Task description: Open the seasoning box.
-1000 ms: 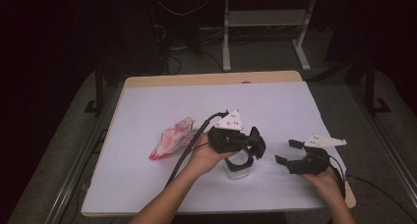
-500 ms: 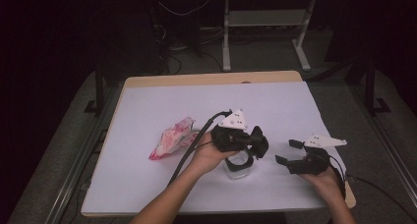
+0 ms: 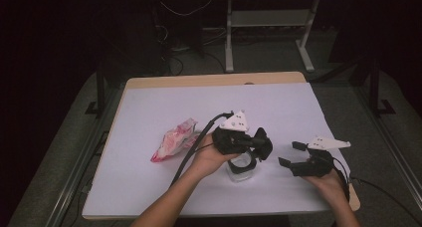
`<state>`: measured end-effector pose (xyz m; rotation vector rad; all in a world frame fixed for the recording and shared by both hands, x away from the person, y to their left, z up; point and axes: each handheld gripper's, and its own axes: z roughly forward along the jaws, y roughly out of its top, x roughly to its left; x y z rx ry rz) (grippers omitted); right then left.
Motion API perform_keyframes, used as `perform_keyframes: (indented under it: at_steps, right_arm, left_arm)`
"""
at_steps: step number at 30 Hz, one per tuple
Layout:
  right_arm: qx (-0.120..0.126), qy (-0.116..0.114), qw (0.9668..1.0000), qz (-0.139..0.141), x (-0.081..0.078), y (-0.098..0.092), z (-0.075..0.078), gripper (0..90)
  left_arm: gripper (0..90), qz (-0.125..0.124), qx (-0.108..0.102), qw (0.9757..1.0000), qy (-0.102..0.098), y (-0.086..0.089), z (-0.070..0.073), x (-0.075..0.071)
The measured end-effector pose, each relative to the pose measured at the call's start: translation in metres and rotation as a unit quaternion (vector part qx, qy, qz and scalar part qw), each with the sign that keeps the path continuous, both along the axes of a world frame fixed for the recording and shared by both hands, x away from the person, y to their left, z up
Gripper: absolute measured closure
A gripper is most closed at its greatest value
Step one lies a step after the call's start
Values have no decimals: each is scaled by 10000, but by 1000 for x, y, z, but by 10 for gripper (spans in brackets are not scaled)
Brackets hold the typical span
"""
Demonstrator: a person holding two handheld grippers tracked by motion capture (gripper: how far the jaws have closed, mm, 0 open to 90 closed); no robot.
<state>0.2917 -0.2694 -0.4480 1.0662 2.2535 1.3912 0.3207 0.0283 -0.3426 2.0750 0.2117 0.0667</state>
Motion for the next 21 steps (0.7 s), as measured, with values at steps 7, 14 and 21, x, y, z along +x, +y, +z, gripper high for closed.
perform_keyframes:
  at_steps: [7,14,21]
  right_arm:
    - [-12,7,10000,-3,0,1,0,142]
    - [-18,48,10000,30,1,1,-1,142]
    - [-90,92,9999,52,1,4,1,142]
  left_arm:
    - [896,85,10,10000,32,15,5,-9]
    - [868,262,-5,9995,156,34,0,-17]
    - [800,372,43,9989,296,49,-5,-25]
